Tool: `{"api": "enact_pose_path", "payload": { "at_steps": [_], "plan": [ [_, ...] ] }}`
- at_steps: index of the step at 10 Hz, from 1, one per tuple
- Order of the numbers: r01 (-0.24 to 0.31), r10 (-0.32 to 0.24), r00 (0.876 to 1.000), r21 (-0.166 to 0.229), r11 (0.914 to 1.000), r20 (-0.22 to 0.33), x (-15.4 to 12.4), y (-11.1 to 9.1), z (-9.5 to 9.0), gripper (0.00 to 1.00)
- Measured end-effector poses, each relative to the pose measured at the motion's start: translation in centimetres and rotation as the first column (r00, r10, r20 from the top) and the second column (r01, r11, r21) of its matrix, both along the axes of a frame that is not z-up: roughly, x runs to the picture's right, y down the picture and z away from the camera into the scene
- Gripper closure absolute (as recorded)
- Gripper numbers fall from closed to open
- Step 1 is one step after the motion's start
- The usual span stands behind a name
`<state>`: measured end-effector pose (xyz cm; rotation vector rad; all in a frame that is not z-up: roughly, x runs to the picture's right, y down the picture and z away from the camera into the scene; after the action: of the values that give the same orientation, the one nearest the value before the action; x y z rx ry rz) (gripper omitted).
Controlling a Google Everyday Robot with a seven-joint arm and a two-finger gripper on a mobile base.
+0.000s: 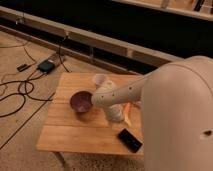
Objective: Push the eraser across the table
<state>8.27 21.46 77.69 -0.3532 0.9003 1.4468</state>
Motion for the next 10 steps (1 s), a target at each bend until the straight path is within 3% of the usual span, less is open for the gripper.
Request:
{"api": "enact_pose_path", "payload": {
  "at_steps": [6, 10],
  "plan": [
    [0.088, -0.087, 0.996, -0.016, 0.996, 0.012, 0.1, 2.1, 0.2, 0.35],
    [0.087, -0.086, 0.996, -0.048, 0.995, 0.025, 1.1, 4.3, -0.1, 0.35]
  ]
}}
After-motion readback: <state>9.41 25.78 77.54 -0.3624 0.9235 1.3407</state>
